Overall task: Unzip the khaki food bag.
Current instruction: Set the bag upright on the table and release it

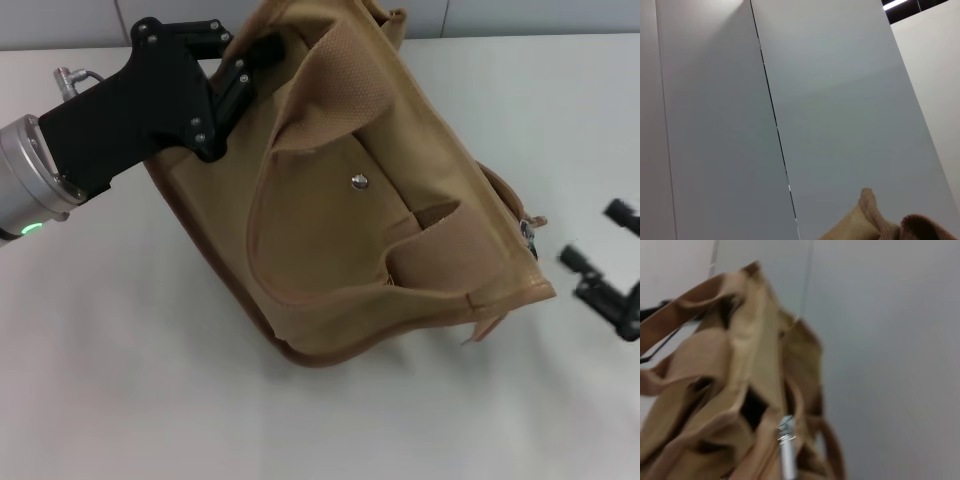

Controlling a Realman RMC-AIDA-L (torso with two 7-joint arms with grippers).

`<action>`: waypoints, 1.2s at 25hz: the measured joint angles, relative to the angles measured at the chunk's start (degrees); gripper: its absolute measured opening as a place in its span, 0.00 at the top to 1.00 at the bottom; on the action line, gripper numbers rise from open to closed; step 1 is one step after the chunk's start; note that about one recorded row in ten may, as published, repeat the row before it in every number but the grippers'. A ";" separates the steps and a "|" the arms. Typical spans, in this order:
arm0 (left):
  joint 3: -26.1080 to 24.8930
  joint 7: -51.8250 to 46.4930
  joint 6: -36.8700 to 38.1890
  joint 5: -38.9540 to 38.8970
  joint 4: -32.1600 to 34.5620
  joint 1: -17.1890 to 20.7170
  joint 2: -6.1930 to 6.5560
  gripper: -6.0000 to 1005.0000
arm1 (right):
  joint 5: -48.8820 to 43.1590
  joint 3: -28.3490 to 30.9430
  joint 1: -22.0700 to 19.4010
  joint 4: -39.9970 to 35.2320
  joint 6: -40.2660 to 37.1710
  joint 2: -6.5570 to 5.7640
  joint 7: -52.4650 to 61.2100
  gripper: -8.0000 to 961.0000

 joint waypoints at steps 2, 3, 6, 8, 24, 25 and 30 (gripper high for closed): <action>0.06 0.00 0.04 0.00 0.00 -0.01 -0.04 0.83 | -2.09 -0.38 1.39 0.04 1.44 0.06 0.01 0.43; 0.11 0.00 0.05 0.00 0.00 -0.02 -0.06 0.83 | -2.91 -0.55 2.18 0.15 2.19 0.09 0.01 0.40; 0.35 0.01 0.06 0.00 -0.11 -0.12 -0.09 0.83 | -3.74 -0.69 5.74 1.58 5.64 0.39 -0.38 0.32; 0.41 0.05 0.06 0.00 -0.55 -0.27 -0.09 0.83 | -3.78 -0.75 6.66 2.00 6.35 0.41 -0.56 0.29; 0.49 3.23 1.34 -0.09 -6.04 0.27 -0.19 0.82 | 1.09 -4.76 13.85 5.77 12.16 0.53 -9.29 0.51; 0.49 3.77 1.37 -0.10 -6.86 0.27 -0.20 0.82 | 3.24 -4.74 13.86 5.79 12.18 0.52 -9.30 0.56; 0.52 7.41 1.35 -0.19 -12.83 0.12 -0.24 0.81 | 5.11 -4.35 14.43 5.80 12.37 0.49 -9.07 0.76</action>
